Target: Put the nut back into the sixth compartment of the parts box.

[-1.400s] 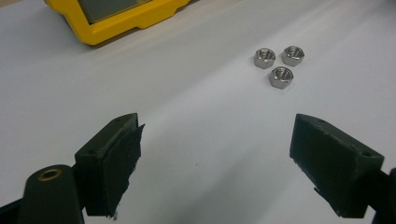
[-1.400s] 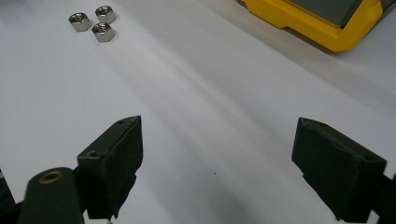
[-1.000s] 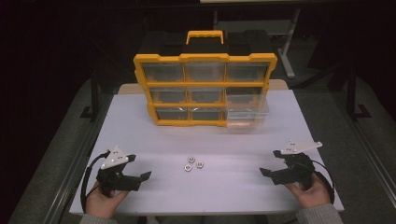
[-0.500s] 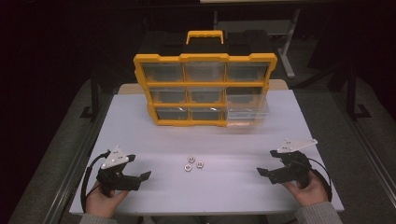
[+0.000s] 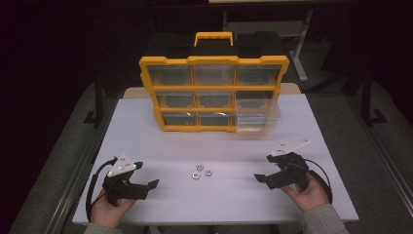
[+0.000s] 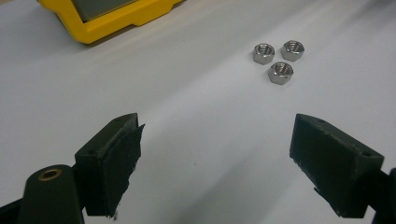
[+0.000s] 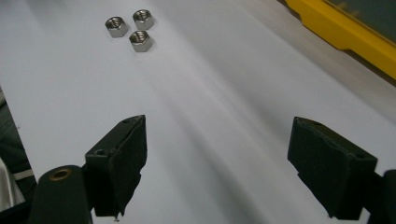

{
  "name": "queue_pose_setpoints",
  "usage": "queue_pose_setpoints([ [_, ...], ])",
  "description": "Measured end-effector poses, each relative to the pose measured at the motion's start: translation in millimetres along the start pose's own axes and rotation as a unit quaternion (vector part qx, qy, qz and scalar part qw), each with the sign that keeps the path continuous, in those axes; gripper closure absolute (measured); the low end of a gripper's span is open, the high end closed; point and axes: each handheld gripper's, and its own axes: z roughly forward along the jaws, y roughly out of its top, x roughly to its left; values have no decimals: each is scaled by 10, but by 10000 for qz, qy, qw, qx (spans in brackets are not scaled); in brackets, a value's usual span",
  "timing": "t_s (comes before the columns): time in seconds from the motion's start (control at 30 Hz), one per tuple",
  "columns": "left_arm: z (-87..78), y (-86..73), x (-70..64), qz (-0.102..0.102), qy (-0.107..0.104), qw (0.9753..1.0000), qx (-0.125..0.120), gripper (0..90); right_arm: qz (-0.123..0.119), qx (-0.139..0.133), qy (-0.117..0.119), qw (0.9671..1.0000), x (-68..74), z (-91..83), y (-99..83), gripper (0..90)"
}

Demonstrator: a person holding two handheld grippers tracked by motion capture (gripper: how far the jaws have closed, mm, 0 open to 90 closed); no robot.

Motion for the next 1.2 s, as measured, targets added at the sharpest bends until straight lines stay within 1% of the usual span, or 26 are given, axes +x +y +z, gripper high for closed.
queue_pose_setpoints([
  [0.03, -1, -2, 3, -2, 2, 10000, -9, 160, -97, 33, 42, 9999, 34, 32, 62, 197],
  [0.1, -2, -5, 1, -34, 0, 10000, -15, 160, -120, 63, 73, 9999, 51, 50, 96, 198],
  [0.13, -2, -4, 0, -32, -3, 10000, -10, 160, -179, 106, 118, 9997, 85, 89, 166, 203],
  [0.2, 0, -3, 1, -1, 6, 10000, -16, 160, -234, 118, 192, 9995, 118, 133, 237, 215],
  [0.23, 2, -4, -1, 4, 10, 10000, -12, 160, -234, 118, 192, 9995, 118, 133, 237, 215],
  [0.27, 6, -4, 7, 60, 18, 10000, -11, 160, -277, 128, 218, 9993, 134, 155, 272, 220],
  [0.3, 11, -9, 6, 33, 15, 10000, -20, 160, -306, 147, 282, 9990, 171, 213, 333, 229],
  [0.33, 18, -12, 1, -20, 6, 10000, -30, 160, -306, 147, 282, 9990, 171, 213, 333, 229],
  [0.37, 21, -12, 3, 16, 6, 10000, -10, 160, -338, 194, 344, 9987, 210, 285, 384, 244],
  [0.4, 25, -13, -6, -7, 2, 10000, 9, 160, -338, 194, 344, 9987, 210, 285, 384, 244],
  [0.47, 34, -12, -17, -17, 2, 10000, -14, 160, -428, 282, 456, 9976, 264, 402, 453, 261],
  [0.5, 34, -10, -19, -12, 2, 10000, -15, 160, -428, 282, 456, 9976, 264, 402, 453, 261],
  [0.53, 33, -10, -19, -14, 3, 10000, -26, 160, -517, 375, 512, 9966, 306, 478, 498, 272],
  [0.57, 31, -9, -10, 45, 10, 10000, -25, 160, -598, 404, 528, 9960, 320, 517, 517, 284],
  [0.6, 27, -10, -5, 55, 14, 10000, -11, 160, -598, 404, 528, 9960, 320, 517, 517, 284],
  [0.73, 24, -19, 1, -38, 6, 10000, -31, 160, -719, 484, 616, 9943, 370, 650, 590, 307],
  [0.87, 24, -18, 0, -34, 7, 10000, -32, 160, -833, 544, 681, 9927, 397, 769, 667, 336],
  [0.9, 22, -16, 8, 25, 10, 10000, -35, 160, -841, 545, 712, 9924, 404, 792, 687, 344],
  [0.93, 21, -16, 8, 10, 8, 10000, -43, 160, -896, 564, 791, 9912, 419, 846, 723, 360],
  [1.0, 22, -16, 8, 4, 8, 10000, -43, 160, -935, 606, 783, 9907, 425, 875, 741, 364],
  [1.03, 21, -16, 9, 9, 10, 10000, -42, 160, -1020, 624, 792, 9897, 426, 909, 759, 373],
  [1.07, 21, -16, 8, 7, 11, 10000, -42, 160, -1014, 678, 819, 9892, 437, 929, 779, 383],
  [1.1, 21, -18, 3, -34, 7, 10000, -43, 160, -1066, 672, 836, 9885, 441, 954, 796, 389],
  [1.13, 19, -19, 5, -22, 12, 10000, -42, 160, -1058, 682, 844, 9885, 449, 974, 814, 397],
  [1.17, 17, -20, 7, -20, 15, 10000, -32, 160, -1148, 641, 863, 9876, 446, 1001, 829, 408],
  [1.2, 17, -19, 7, -22, 16, 10000, -34, 160, -1138, 682, 873, 9873, 453, 1020, 844, 417],
])
